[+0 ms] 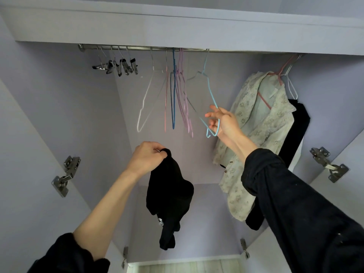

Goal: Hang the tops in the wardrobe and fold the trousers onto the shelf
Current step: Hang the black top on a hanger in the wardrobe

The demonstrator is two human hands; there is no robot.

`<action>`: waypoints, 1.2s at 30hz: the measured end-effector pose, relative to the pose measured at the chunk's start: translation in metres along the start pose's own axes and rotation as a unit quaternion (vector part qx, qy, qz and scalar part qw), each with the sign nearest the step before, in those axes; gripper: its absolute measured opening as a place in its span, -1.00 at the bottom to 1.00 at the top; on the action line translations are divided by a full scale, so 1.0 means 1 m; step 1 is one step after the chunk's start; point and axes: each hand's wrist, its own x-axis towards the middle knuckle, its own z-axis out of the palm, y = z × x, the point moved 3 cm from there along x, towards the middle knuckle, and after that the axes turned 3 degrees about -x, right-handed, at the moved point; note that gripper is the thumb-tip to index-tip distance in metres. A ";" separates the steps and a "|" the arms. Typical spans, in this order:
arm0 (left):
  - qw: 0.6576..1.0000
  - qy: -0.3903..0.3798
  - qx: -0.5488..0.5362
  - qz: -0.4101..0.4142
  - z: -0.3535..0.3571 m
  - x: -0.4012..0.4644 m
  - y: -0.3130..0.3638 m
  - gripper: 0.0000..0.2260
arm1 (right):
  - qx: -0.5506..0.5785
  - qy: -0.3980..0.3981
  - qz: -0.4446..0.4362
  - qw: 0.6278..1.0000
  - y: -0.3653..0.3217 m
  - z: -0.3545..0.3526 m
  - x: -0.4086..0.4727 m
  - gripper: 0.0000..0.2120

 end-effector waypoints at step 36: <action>0.999 -0.012 -0.041 -0.024 0.051 0.020 -0.024 -0.84 | -0.052 0.155 0.101 0.981 0.110 -0.135 -0.055 -0.59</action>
